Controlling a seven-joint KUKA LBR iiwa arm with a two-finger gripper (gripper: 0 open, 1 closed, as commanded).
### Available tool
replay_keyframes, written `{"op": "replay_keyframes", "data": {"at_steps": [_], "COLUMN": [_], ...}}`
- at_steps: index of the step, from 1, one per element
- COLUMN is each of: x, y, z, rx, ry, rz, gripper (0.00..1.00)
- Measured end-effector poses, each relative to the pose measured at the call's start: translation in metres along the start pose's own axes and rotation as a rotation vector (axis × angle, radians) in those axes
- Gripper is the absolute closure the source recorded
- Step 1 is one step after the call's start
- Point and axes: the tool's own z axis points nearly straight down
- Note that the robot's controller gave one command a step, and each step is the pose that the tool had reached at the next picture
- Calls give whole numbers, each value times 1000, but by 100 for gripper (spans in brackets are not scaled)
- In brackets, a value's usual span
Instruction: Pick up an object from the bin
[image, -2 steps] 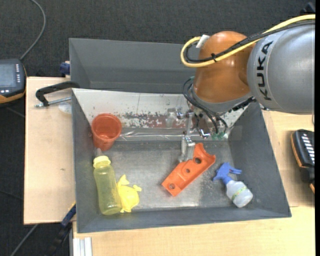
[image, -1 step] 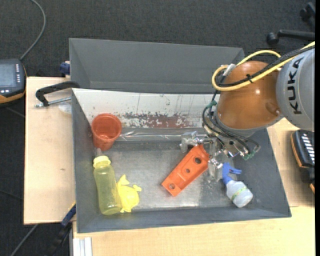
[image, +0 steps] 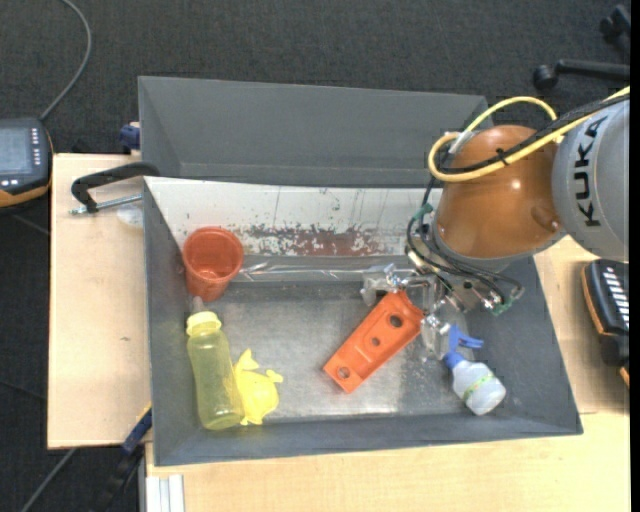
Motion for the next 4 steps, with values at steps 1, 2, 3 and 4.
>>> {"op": "replay_keyframes", "data": {"at_steps": [1, 2, 3, 4], "x": [-18, -18, -16, -16], "y": [-13, -10, -9, -8], "z": [71, 77, 77, 74], "rx": [1, -1, -1, -3], "ry": [-1, 0, 0, 1], "rz": [-218, -317, -332, -340], "gripper": [0, 100, 100, 100]}}
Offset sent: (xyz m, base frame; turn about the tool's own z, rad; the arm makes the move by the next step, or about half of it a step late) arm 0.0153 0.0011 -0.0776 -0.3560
